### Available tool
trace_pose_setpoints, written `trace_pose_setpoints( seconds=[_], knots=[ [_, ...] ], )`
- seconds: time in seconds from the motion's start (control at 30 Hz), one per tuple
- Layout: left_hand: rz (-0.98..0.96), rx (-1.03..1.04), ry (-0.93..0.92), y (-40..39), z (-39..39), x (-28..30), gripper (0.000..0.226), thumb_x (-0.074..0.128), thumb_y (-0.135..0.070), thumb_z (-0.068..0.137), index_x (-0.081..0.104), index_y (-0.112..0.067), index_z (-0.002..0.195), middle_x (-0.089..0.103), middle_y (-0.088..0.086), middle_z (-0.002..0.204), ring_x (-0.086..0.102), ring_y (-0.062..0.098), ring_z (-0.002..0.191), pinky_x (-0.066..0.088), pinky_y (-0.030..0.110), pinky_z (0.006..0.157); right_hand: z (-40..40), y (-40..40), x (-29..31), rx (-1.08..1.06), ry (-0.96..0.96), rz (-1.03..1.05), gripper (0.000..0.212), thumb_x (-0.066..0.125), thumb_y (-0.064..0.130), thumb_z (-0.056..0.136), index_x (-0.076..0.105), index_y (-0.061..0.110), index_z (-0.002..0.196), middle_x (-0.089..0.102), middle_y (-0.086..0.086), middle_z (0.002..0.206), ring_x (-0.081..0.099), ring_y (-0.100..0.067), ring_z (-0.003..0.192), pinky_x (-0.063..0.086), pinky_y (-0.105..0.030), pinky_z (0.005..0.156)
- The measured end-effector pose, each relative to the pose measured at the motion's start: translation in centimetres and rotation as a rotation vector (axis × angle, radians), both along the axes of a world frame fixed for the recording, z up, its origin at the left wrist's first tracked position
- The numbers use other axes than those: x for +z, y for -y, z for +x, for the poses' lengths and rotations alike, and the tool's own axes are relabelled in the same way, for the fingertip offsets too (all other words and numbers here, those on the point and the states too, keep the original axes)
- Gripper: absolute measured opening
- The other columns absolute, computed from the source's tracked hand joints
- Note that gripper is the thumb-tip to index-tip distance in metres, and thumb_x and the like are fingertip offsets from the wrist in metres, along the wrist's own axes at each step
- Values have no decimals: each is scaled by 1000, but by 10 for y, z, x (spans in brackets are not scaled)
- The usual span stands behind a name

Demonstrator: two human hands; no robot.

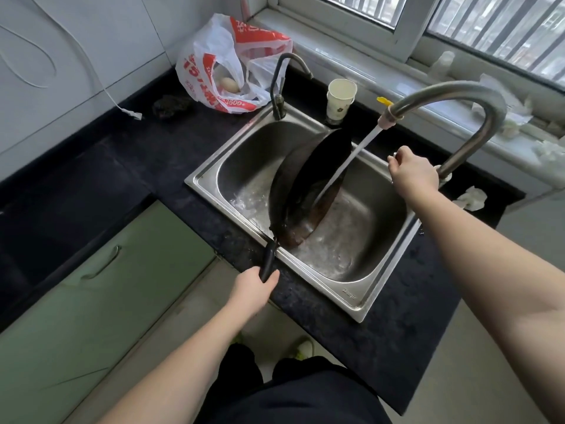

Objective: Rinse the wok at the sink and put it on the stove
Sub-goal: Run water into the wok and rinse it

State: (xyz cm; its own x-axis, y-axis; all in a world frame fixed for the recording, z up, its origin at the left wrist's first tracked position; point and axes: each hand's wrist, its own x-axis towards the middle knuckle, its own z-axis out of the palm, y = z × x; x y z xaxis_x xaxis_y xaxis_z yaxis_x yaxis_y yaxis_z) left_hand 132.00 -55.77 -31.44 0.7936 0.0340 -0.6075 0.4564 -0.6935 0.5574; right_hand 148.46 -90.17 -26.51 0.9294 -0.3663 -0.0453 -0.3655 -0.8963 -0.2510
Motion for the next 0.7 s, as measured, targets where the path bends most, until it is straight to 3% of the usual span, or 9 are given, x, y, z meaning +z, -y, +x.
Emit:
trace_pose_setpoints(
  seconds=[0.2, 0.4, 0.7],
  knots=[
    [225, -109, 112, -23, 21, 13, 46, 41, -60, 94, 50, -21, 71, 59, 1, 68, 59, 21, 63, 37, 28, 49, 0, 2, -4, 9, 13, -5, 33, 36, 41, 101, 51, 11, 107, 64, -19, 98, 59, -39, 93, 37, -37, 68],
    [520, -188, 241, -61, 53, 30, 48, 43, -63, 91, 55, -19, 79, 63, 4, 75, 64, 31, 74, 50, 34, 63, 0, 2, -4, 10, 24, 8, 33, 37, 41, 101, 51, 11, 106, 64, -19, 97, 59, -39, 92, 38, -38, 69],
    [493, -114, 210, -45, 65, 27, 39, 55, -57, 89, 57, -20, 79, 63, 1, 76, 61, 28, 73, 41, 31, 58, 0, 3, -5, 13, 23, -12, 33, 36, 41, 101, 51, 12, 106, 65, -19, 98, 59, -39, 94, 34, -38, 69]
  ],
)
